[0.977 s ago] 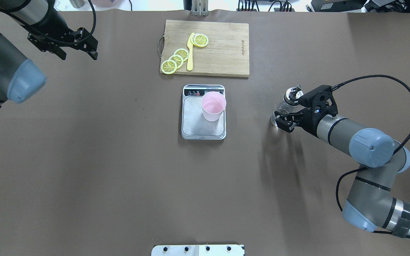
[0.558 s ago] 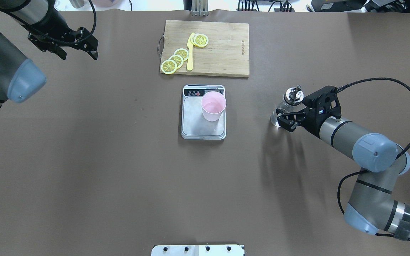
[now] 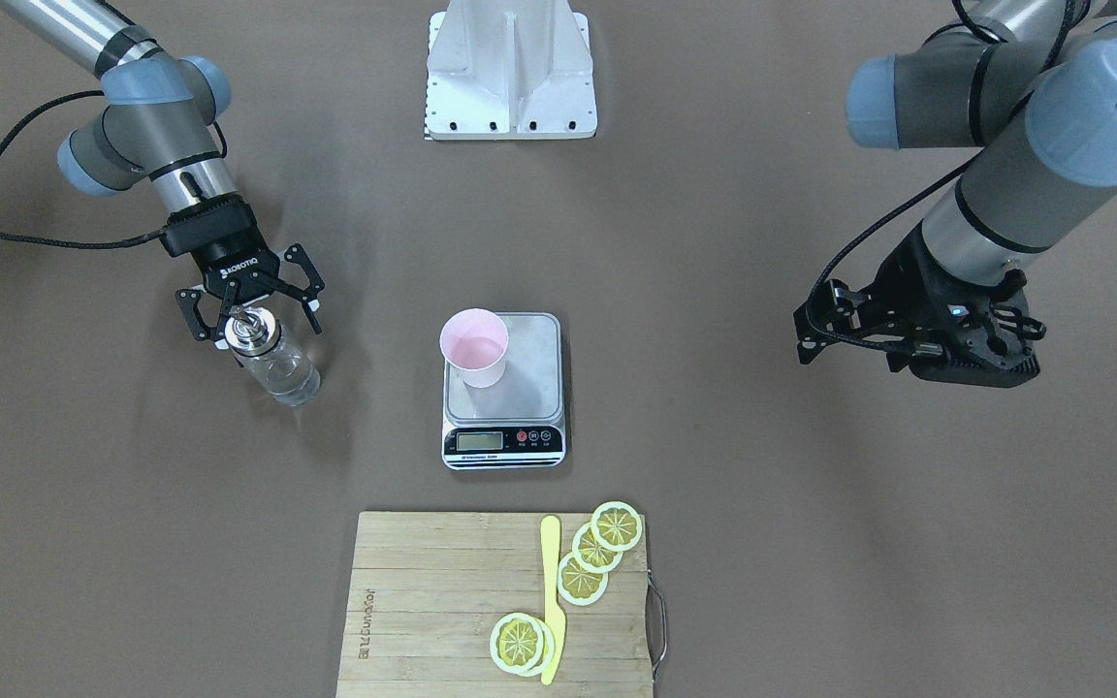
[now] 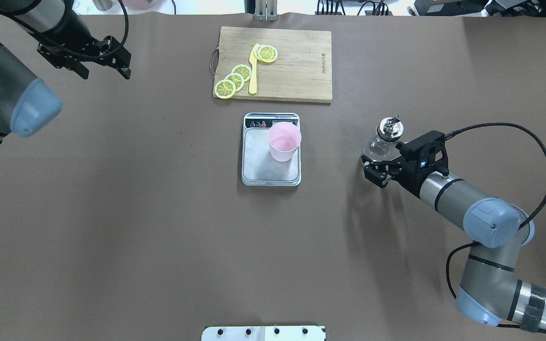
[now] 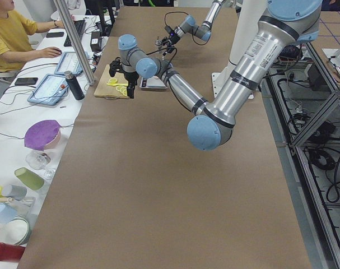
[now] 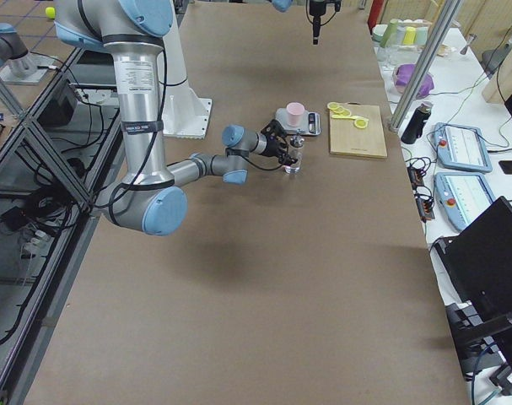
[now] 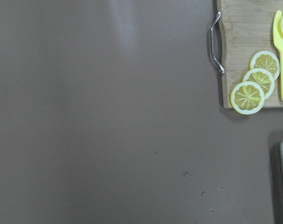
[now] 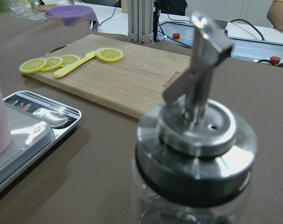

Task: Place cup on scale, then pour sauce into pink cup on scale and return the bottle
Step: 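Lift the sauce bottle with the right gripper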

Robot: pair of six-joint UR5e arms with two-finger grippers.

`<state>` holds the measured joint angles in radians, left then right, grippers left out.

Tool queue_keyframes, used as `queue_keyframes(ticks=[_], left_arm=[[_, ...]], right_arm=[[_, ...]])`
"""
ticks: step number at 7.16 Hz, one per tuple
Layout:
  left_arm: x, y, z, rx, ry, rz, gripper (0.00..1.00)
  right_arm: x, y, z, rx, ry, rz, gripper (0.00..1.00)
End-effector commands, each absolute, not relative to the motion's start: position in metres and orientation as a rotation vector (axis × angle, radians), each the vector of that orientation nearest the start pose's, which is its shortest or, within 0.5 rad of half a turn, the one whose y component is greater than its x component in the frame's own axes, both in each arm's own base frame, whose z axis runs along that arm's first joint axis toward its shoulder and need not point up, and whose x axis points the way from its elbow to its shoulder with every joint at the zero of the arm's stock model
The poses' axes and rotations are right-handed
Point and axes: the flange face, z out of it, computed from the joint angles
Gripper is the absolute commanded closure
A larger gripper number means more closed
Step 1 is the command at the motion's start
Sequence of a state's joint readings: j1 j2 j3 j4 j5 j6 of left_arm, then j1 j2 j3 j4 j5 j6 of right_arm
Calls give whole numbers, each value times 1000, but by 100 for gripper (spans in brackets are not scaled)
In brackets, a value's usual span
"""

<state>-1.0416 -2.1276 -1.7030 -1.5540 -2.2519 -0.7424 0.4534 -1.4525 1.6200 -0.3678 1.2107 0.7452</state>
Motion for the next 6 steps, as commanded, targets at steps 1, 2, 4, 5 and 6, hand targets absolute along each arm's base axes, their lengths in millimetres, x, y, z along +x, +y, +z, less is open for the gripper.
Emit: queue_keyframes(ticks=[1,2,4,5,6], left_arm=[[269,-599,271,132,911,32,0],[269,-599,271,132,911,32,0],[269,-599,274,129,907,30,0],[269,-599,274,129,907,30,0],[269,-599,274,129,907,30,0]], right_arm=[[-423,-392,448,1058,-926,-62,6],[-425,-393,442,1063,-935,-57,6],[-420,-399,440,1071,-931,-48,7],[-418,-401,442,1071,-926,-45,7],[-416,-403,442,1073,-923,-41,8]])
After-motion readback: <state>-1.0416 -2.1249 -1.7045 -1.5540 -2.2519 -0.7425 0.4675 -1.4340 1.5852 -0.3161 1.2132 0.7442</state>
